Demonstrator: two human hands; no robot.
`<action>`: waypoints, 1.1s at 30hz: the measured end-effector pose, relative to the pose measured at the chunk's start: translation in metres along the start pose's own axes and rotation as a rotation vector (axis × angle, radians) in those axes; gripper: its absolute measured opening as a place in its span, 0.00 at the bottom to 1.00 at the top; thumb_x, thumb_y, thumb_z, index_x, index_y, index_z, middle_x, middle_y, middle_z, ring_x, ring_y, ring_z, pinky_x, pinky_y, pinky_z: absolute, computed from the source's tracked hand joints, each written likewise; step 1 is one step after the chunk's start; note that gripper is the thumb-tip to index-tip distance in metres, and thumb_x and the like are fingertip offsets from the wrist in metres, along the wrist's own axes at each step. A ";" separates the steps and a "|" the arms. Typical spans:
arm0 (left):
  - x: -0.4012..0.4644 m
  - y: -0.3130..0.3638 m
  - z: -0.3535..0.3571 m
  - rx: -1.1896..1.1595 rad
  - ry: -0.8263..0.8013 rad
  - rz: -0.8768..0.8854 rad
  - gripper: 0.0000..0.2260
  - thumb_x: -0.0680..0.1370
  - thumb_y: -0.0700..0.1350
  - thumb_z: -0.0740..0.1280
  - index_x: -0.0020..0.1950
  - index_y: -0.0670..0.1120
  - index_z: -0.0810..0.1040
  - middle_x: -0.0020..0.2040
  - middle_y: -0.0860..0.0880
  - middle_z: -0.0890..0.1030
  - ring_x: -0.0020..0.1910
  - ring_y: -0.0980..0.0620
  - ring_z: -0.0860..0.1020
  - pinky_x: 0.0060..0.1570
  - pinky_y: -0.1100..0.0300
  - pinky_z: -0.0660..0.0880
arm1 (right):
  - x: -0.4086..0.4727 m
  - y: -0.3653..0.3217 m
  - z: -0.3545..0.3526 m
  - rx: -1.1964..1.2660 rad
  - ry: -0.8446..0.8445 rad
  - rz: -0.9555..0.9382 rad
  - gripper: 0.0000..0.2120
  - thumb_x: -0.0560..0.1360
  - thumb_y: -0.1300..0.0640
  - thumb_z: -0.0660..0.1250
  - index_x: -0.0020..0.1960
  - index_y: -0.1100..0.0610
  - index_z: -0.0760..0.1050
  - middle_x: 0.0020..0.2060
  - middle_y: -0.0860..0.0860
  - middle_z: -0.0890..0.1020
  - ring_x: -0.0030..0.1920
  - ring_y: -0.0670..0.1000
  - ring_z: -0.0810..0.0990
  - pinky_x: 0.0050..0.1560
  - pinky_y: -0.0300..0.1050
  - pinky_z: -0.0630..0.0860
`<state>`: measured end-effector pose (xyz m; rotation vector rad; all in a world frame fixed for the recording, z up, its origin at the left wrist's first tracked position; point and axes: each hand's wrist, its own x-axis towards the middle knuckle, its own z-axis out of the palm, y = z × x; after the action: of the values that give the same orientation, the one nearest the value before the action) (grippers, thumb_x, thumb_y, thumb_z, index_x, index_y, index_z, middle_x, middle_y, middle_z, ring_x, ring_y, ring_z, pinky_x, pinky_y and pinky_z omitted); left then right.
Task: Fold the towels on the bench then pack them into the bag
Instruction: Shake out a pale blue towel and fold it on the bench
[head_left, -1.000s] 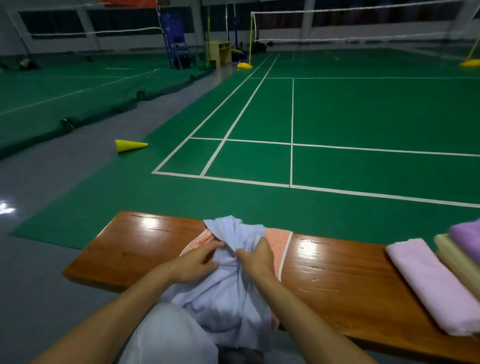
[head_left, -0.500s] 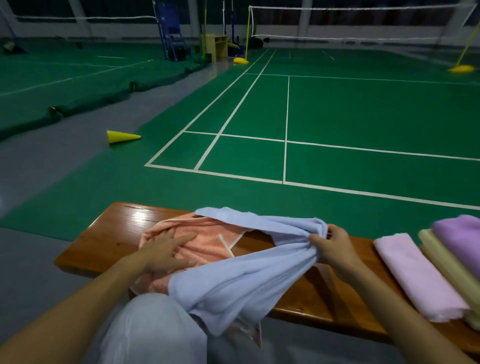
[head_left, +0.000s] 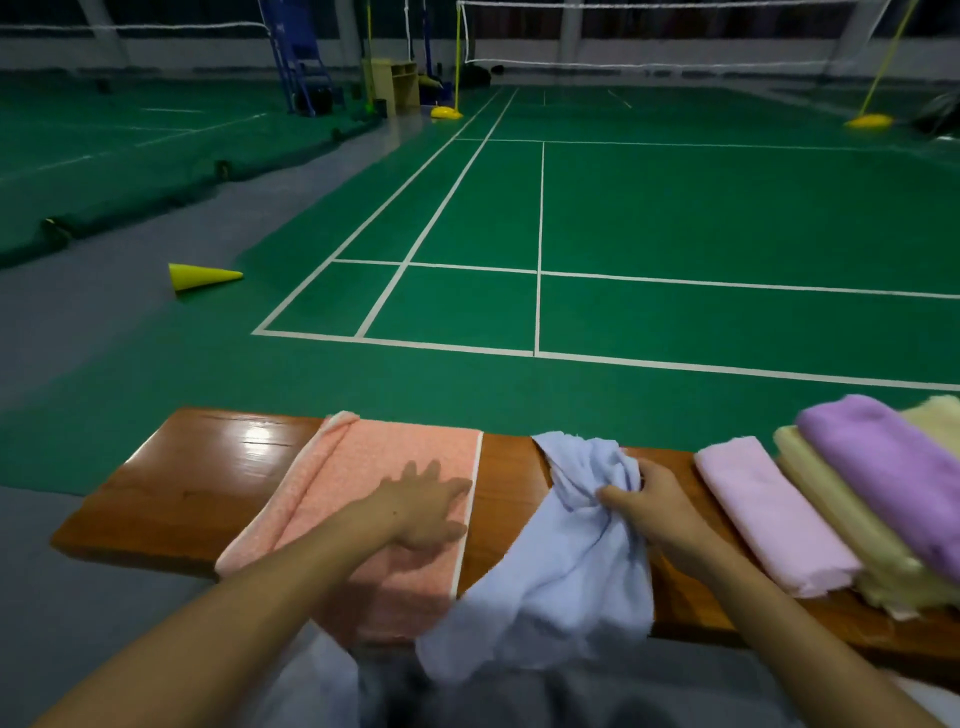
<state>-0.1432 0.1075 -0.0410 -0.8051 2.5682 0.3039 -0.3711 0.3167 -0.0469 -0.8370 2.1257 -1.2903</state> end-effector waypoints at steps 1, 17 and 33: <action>0.002 0.011 0.002 0.002 0.112 0.006 0.26 0.81 0.61 0.61 0.79 0.58 0.65 0.80 0.42 0.64 0.77 0.35 0.64 0.73 0.39 0.67 | -0.001 0.005 0.001 0.002 -0.018 0.015 0.05 0.73 0.63 0.73 0.48 0.63 0.80 0.41 0.60 0.85 0.41 0.53 0.82 0.44 0.55 0.81; 0.038 0.090 0.005 -0.917 0.406 -0.198 0.07 0.77 0.37 0.64 0.43 0.37 0.81 0.37 0.38 0.82 0.31 0.47 0.79 0.29 0.55 0.78 | -0.011 0.044 -0.048 0.195 0.167 0.145 0.14 0.80 0.45 0.71 0.53 0.56 0.84 0.46 0.49 0.88 0.51 0.56 0.86 0.57 0.60 0.82; -0.022 0.040 -0.072 -1.586 0.383 0.012 0.13 0.81 0.37 0.71 0.63 0.48 0.79 0.49 0.40 0.84 0.43 0.44 0.80 0.42 0.52 0.76 | -0.021 -0.014 -0.136 0.293 0.290 0.069 0.14 0.80 0.50 0.72 0.58 0.60 0.82 0.49 0.56 0.85 0.49 0.55 0.82 0.45 0.51 0.79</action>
<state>-0.1744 0.1268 0.0364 -1.3382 2.1830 2.5010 -0.4477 0.4070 0.0242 -0.4729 2.0821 -1.7195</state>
